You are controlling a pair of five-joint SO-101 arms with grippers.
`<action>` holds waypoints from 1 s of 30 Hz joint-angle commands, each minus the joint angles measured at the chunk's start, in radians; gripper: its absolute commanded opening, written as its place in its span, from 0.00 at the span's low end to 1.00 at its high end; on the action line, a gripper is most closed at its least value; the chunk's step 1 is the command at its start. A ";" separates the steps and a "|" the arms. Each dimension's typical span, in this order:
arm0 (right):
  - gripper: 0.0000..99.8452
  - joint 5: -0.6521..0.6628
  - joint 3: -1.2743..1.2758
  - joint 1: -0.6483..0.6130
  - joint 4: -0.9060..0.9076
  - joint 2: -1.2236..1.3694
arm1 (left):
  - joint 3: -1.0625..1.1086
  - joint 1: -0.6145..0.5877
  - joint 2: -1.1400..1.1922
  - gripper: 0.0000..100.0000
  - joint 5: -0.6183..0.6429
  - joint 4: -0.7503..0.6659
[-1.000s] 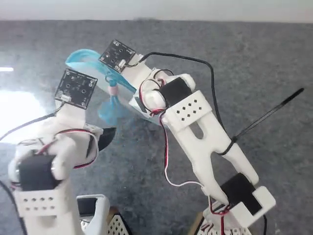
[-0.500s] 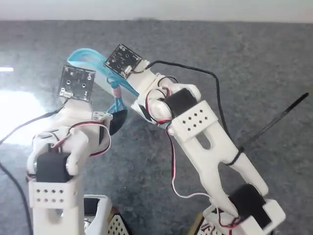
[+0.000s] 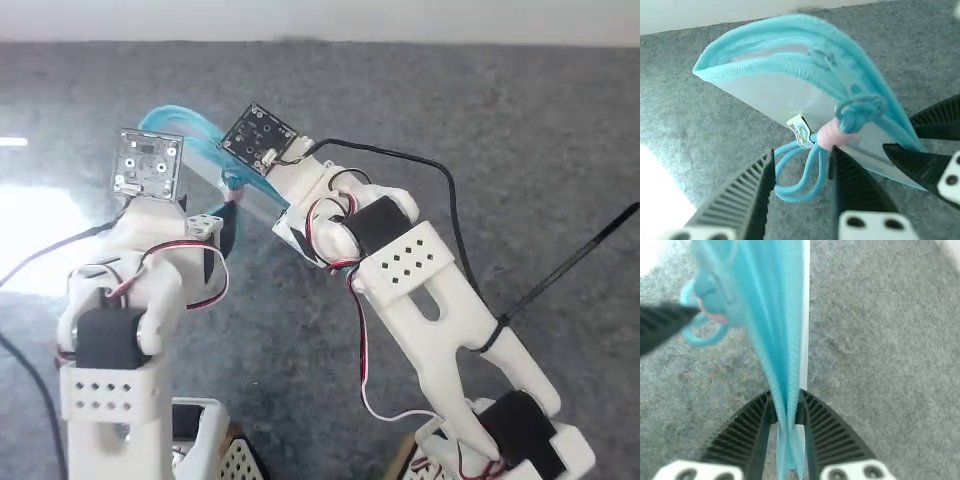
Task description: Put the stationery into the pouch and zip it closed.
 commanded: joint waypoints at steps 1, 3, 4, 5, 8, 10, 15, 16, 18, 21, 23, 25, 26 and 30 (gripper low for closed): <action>0.01 -0.014 0.000 -0.005 -0.013 -0.018 | -0.016 0.008 0.009 0.12 0.009 -0.026; 0.01 -0.015 0.005 -0.025 -0.013 -0.018 | -0.016 0.025 0.009 0.14 0.011 -0.020; 0.01 -0.017 0.005 -0.038 -0.013 -0.016 | -0.015 0.034 0.009 0.16 0.014 -0.018; 0.01 -0.017 0.005 -0.045 -0.013 -0.016 | -0.015 0.043 0.009 0.18 0.015 -0.017; 0.01 -0.044 0.000 -0.045 -0.015 -0.018 | -0.015 0.051 0.009 0.25 0.021 0.025; 0.01 -0.060 0.000 -0.033 -0.021 -0.018 | -0.015 0.046 0.008 0.26 0.044 0.063; 0.01 -0.167 0.008 0.005 -0.056 -0.016 | -0.016 -0.018 -0.008 0.26 0.104 0.094; 0.01 -0.189 0.012 0.013 -0.059 -0.016 | -0.015 -0.040 -0.015 0.26 0.112 0.081; 0.01 -0.238 0.032 0.015 -0.096 -0.016 | -0.013 -0.048 -0.032 0.26 0.133 0.078; 0.01 -0.262 0.071 0.008 -0.140 -0.016 | -0.013 -0.046 -0.038 0.26 0.157 0.058; 0.01 -0.262 0.081 0.008 -0.147 -0.016 | -0.012 -0.046 -0.038 0.26 0.157 0.044; 0.01 -0.262 0.081 0.008 -0.143 -0.016 | -0.007 -0.046 -0.038 0.26 0.167 0.029; 0.01 -0.265 0.081 0.008 -0.142 -0.018 | -0.001 -0.046 -0.038 0.26 0.169 0.015; 0.01 -0.267 0.083 0.007 -0.140 -0.018 | 0.050 -0.014 -0.038 0.31 0.170 -0.046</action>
